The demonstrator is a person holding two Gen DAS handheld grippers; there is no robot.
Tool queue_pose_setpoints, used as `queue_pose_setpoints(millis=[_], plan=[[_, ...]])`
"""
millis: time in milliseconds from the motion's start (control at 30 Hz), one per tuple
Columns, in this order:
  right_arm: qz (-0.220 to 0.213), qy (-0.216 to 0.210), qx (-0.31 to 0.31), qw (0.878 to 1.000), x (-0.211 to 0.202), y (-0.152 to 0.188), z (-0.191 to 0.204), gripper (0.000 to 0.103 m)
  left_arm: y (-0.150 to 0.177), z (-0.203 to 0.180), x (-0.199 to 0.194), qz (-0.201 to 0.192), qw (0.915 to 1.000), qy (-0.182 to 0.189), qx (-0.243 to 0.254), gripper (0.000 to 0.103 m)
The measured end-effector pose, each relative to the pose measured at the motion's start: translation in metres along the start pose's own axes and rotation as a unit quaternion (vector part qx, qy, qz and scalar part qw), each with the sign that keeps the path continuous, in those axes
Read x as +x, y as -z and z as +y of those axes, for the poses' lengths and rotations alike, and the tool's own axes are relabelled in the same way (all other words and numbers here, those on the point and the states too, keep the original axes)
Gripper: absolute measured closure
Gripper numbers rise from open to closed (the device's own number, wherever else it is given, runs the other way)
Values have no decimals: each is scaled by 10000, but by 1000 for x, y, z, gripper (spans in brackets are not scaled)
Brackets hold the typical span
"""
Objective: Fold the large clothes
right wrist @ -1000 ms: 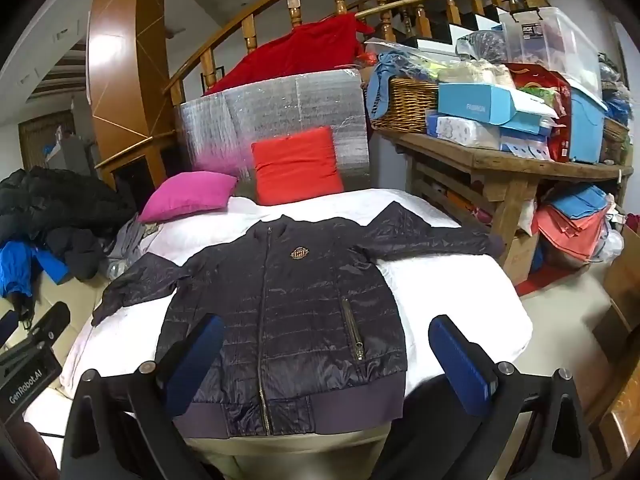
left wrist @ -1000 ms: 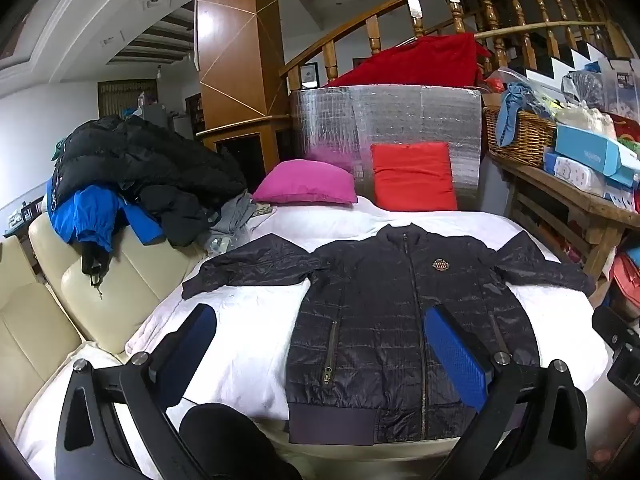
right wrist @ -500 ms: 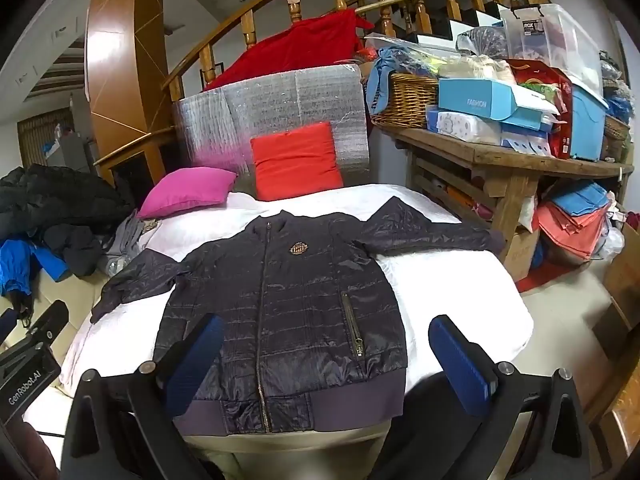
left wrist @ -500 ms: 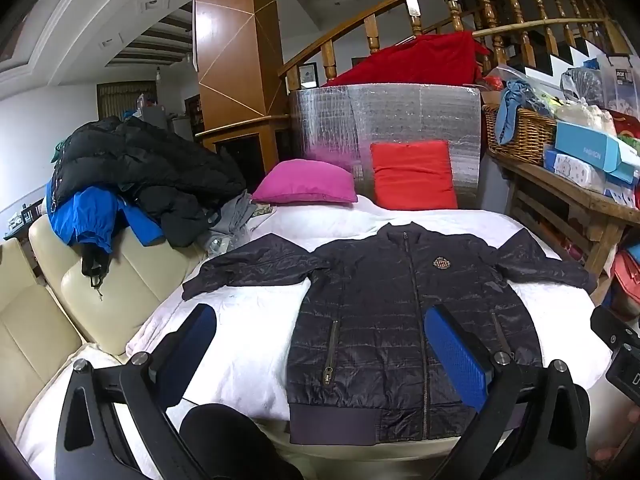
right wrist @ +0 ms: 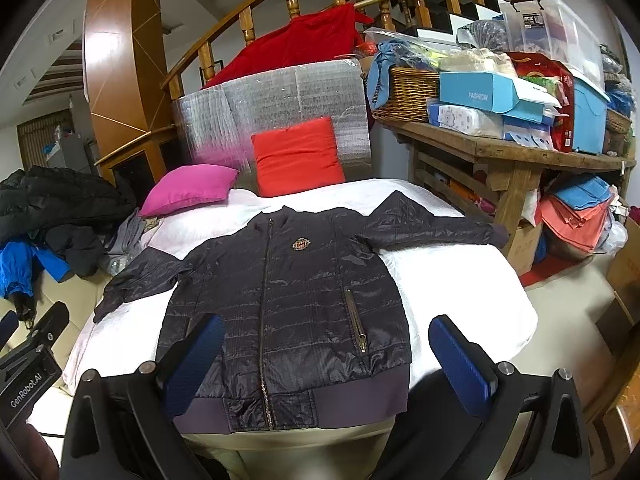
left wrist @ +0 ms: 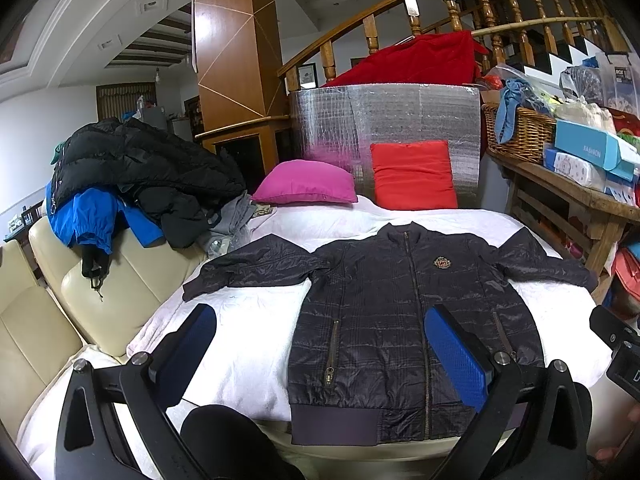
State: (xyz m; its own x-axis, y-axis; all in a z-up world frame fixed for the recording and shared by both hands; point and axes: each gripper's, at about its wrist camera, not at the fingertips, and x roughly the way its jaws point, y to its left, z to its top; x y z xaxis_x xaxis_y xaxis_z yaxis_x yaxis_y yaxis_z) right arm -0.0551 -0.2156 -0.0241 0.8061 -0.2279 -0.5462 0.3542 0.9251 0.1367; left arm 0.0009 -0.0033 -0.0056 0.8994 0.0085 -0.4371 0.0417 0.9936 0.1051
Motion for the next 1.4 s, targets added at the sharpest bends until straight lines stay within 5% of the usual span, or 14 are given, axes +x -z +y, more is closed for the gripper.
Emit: queue_pose_setpoints(millis=[1400], plan=[[47, -46, 22, 10000, 2, 1, 2, 0, 0, -1, -1, -2, 10000, -13, 44, 0]])
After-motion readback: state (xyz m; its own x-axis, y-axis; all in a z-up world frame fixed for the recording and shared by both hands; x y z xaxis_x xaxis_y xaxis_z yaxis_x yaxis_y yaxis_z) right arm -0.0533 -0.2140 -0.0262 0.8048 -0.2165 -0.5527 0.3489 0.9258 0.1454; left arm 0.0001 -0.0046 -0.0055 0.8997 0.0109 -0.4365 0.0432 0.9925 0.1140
